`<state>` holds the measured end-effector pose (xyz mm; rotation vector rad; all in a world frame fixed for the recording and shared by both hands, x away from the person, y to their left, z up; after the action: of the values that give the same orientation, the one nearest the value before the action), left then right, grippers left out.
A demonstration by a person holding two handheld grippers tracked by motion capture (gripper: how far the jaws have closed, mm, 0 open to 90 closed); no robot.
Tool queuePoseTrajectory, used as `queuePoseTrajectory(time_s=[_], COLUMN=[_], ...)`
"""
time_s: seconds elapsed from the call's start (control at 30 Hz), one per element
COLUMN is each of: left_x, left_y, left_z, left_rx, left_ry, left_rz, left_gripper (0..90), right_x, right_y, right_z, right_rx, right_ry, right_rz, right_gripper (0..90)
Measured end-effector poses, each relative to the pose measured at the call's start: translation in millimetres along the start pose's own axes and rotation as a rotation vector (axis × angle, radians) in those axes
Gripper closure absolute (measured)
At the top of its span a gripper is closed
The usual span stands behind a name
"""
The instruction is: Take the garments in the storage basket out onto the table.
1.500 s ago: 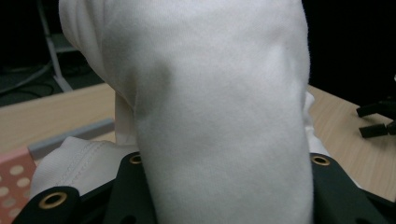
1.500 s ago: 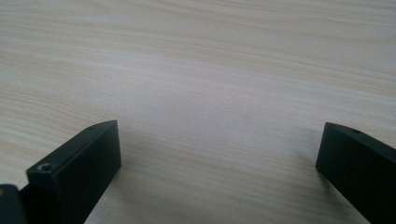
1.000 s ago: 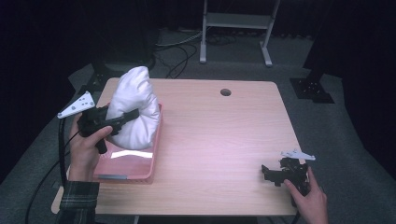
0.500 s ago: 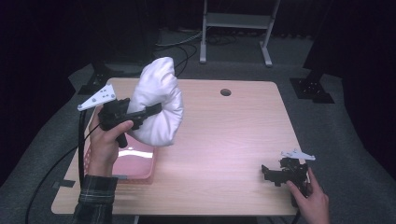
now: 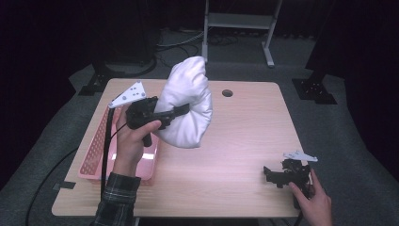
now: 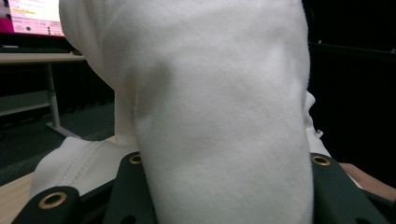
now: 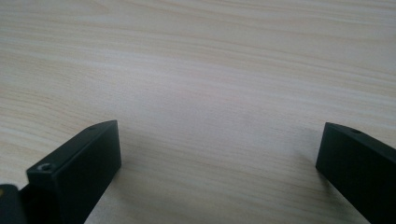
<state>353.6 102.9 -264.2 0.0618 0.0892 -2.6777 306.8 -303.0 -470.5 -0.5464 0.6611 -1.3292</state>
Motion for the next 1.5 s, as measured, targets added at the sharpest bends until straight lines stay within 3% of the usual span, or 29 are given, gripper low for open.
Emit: queuePoseTrajectory(time_s=[0.3,0.5,0.97,1.5], left_x=[16.0,22.1,34.6,39.6], left_y=[35.1,51.8,93.7,116.4], left_z=[-0.2,-7.3,-50.8,-97.2], left_rx=[-0.008,-0.025,-0.08,-0.196], left_ry=[-0.001,-0.008,-0.066,-0.095], left_rz=[-0.041,-0.041,-0.035,-0.014], left_gripper=[56.8,56.8,56.7,56.7], right_x=[0.0,0.0,0.1,0.0], right_y=[0.0,0.0,-0.1,-0.1], right_z=[0.0,0.0,0.0,0.0], right_rx=[0.0,0.0,-0.001,-0.001], right_ry=[0.0,0.0,-0.001,0.0], right_rz=[0.0,0.0,-0.001,0.0], right_gripper=[0.0,0.0,0.0,0.0])
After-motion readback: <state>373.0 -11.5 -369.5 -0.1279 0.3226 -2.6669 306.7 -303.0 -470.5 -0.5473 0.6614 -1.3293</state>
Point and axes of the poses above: each handheld gripper's, and its own axes: y roughly forward along the jaws, z roughly out of its top, x roughly to its right, the point moved 3 cm from there along y, roughly forward along the jaws, and after that the axes turned 9 degrees about y, right-handed, at the moved point
